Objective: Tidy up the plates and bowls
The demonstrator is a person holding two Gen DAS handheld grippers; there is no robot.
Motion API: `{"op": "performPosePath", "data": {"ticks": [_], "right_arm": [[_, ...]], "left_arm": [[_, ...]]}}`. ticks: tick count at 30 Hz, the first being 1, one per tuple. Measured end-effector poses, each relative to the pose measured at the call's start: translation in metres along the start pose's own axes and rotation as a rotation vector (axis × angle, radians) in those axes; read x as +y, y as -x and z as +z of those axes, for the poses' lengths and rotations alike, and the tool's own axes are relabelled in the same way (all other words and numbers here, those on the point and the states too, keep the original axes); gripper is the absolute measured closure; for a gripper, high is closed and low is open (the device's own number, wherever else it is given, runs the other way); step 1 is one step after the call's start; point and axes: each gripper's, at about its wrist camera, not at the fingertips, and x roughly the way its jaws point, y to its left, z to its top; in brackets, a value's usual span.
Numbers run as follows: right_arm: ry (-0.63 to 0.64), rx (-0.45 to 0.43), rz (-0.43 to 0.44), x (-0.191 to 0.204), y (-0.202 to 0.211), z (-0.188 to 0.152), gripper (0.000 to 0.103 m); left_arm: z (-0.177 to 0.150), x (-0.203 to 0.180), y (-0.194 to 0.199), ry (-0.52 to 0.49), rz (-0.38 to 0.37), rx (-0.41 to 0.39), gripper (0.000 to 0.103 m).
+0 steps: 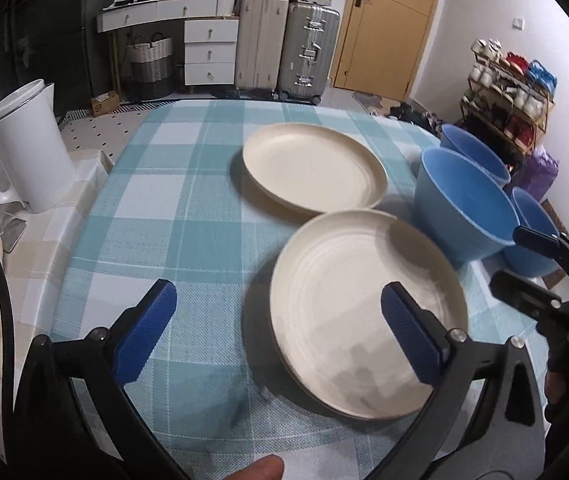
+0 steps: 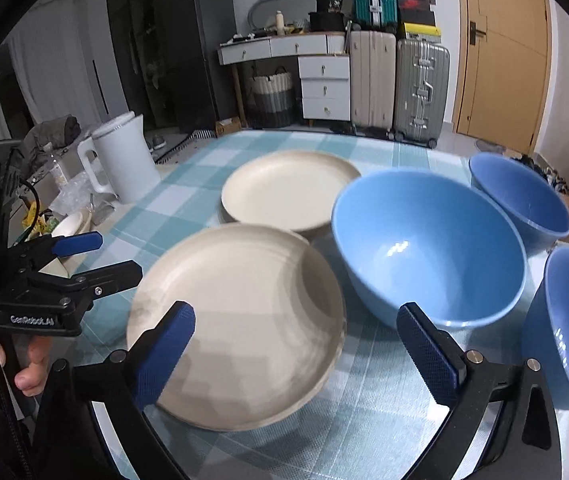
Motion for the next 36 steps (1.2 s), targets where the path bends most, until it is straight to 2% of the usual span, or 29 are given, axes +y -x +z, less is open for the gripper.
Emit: {"op": "performPosePath", "data": {"ticks": [4,8,12,18,27,36], "right_arm": [[-0.005,-0.026,0.007,-0.002,0.012,0.017,0.000],[-0.021,-0.044,0.019,-0.008,0.023,0.038,0.000],[-0.045,-0.064,0.045,-0.018,0.030,0.060,0.000],[-0.043,-0.080,0.035,-0.027,0.036,0.089,0.000],[-0.071,-0.039,0.039,-0.045,0.020,0.125,0.000],[-0.059,0.044,0.042,-0.057,-0.021,0.154,0.000]], "left_arm": [[0.012,0.008,0.008,0.024,0.022,-0.033,0.001],[0.027,0.016,0.016,0.054,0.011,-0.055,0.001],[0.041,0.018,0.022,0.056,0.023,-0.081,0.001],[0.060,0.019,0.025,0.052,0.031,-0.102,0.001],[0.085,0.024,0.005,0.067,0.032,-0.082,0.001],[0.103,0.034,-0.030,0.104,0.033,-0.038,0.001]]}}
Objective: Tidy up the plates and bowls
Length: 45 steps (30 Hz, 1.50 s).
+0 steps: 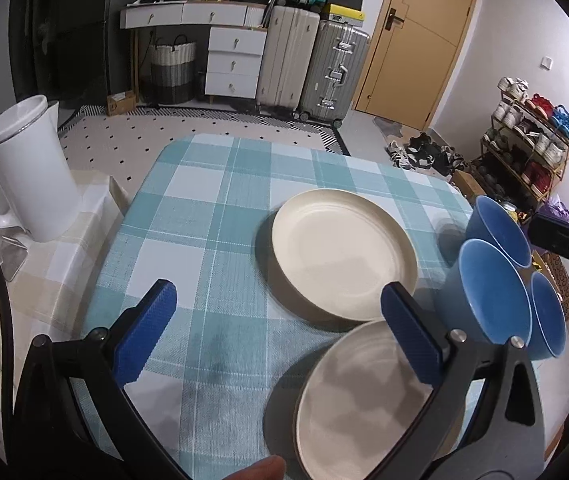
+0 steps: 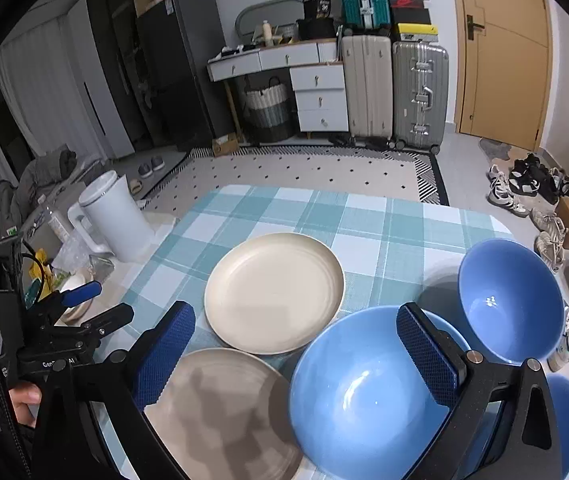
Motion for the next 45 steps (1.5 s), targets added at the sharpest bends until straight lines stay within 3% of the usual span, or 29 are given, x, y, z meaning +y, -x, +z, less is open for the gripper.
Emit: {"op": "performPosePath", "data": {"ticks": [13,17,22,27,29,33,41,45], "right_arm": [[0.027,0.150,-0.002,-0.008,-0.074,0.021,0.001],[0.033,0.198,-0.010,-0.011,-0.095,0.024,0.011],[0.013,0.262,-0.012,-0.019,-0.120,0.027,0.023],[-0.006,0.323,-0.008,-0.029,-0.145,0.027,0.024],[-0.010,0.349,-0.008,-0.032,-0.154,0.027,0.030],[-0.011,0.394,-0.011,-0.035,-0.171,0.025,0.031],[0.004,0.470,-0.030,-0.036,-0.198,0.022,0.048],[-0.011,0.490,-0.053,-0.042,-0.210,0.022,0.050]], "left_arm": [[0.014,0.009,-0.057,0.029,0.011,0.069,0.001],[0.017,0.012,-0.071,0.040,0.004,0.090,0.002],[0.020,0.014,-0.089,0.056,-0.001,0.116,0.012],[0.019,0.014,-0.106,0.066,-0.034,0.143,0.018],[0.019,0.013,-0.114,0.063,-0.041,0.154,0.022],[0.017,0.011,-0.130,0.067,-0.045,0.182,0.026],[0.011,0.010,-0.157,0.082,-0.063,0.227,0.033],[0.010,0.010,-0.166,0.078,-0.066,0.237,0.037]]}}
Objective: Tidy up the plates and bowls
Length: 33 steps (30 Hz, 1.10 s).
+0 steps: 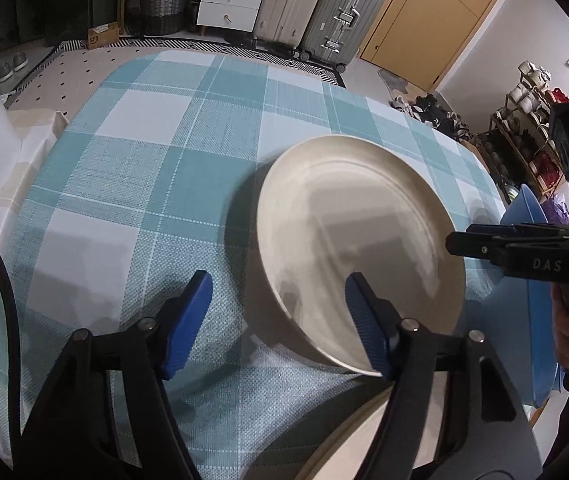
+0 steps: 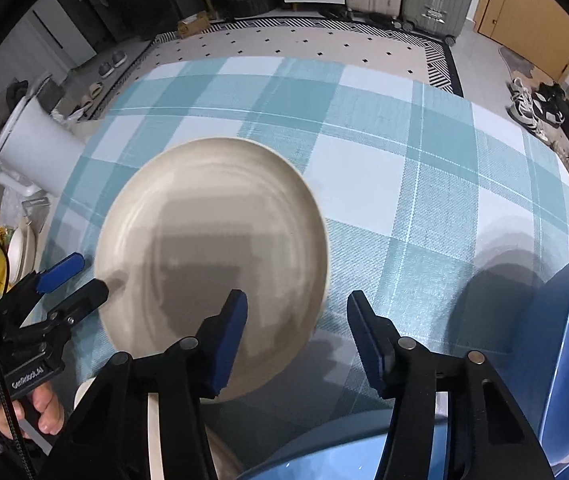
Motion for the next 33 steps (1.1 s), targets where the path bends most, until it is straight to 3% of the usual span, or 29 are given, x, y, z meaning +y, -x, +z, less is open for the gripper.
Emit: {"op": "performPosePath", "data": {"ticks": [8,16,26,33], "right_arm": [[0.002,0.021,-0.017,-0.003,-0.014,0.006,0.061],[0.006,0.029,-0.035,-0.004,-0.018,0.005,0.075],[0.012,0.014,-0.042,-0.005,-0.017,0.003,0.088],[0.011,-0.020,-0.026,-0.005,-0.013,0.000,0.088]], "left_arm": [[0.000,0.001,-0.014,0.009,-0.012,0.032,0.056],[-0.002,-0.003,-0.022,-0.008,-0.012,0.048,0.084],[-0.003,-0.006,-0.022,-0.029,0.016,0.033,0.088],[-0.004,-0.010,-0.016,-0.044,0.032,0.018,0.088]]}}
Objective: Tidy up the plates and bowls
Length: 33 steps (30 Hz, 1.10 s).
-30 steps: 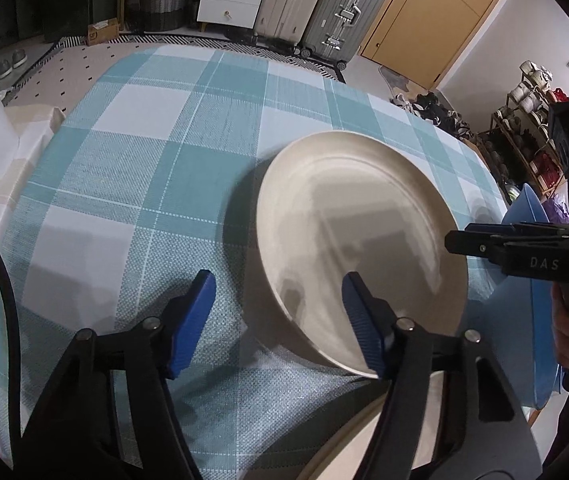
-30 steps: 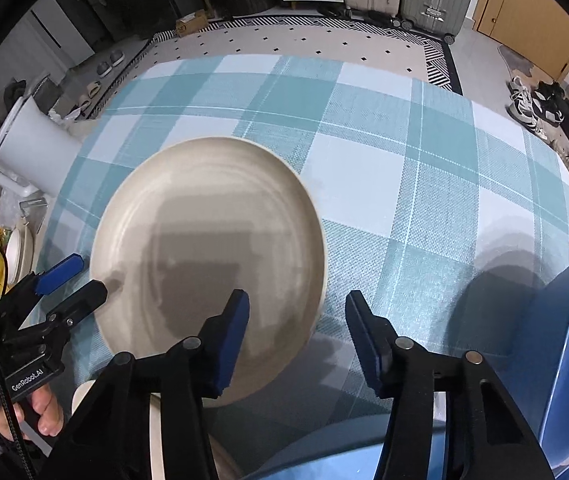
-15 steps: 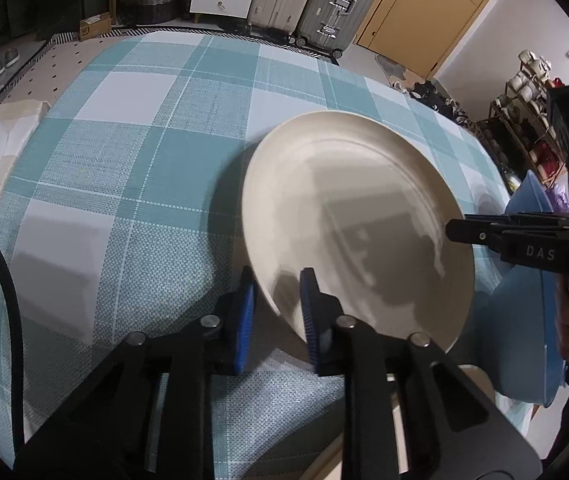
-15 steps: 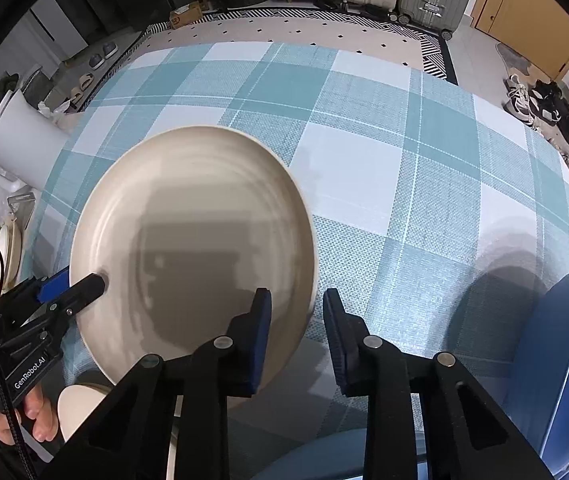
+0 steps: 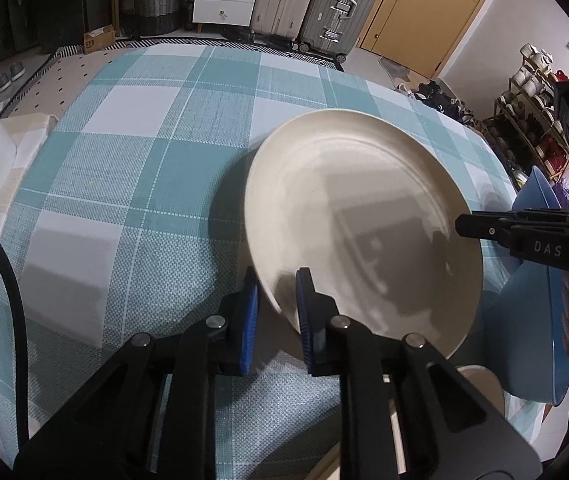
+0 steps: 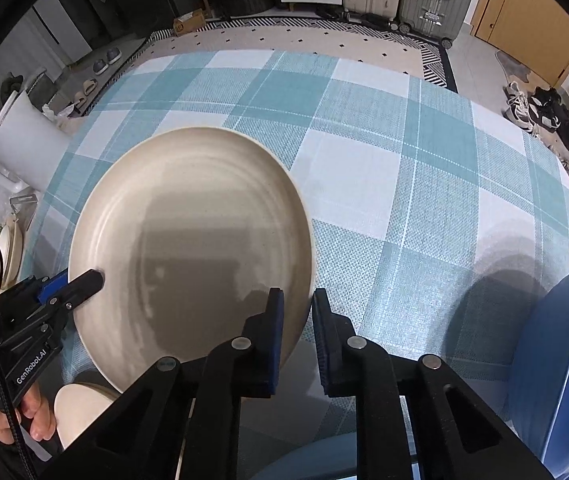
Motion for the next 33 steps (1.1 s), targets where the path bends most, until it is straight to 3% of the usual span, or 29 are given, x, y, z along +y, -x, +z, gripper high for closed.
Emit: {"op": "performPosePath", "data": {"ticks": [12,33], "right_arm": [[0.017,-0.037,0.008,0.004,0.017,-0.003,0.088],[0.029,-0.123,0.028,0.021,0.079,-0.033,0.088]], "left_arm": [[0.000,-0.001,0.021,0.006,0.000,-0.038,0.088],[-0.020,-0.014,0.097,-0.021,0.004,-0.124,0.088]]}}
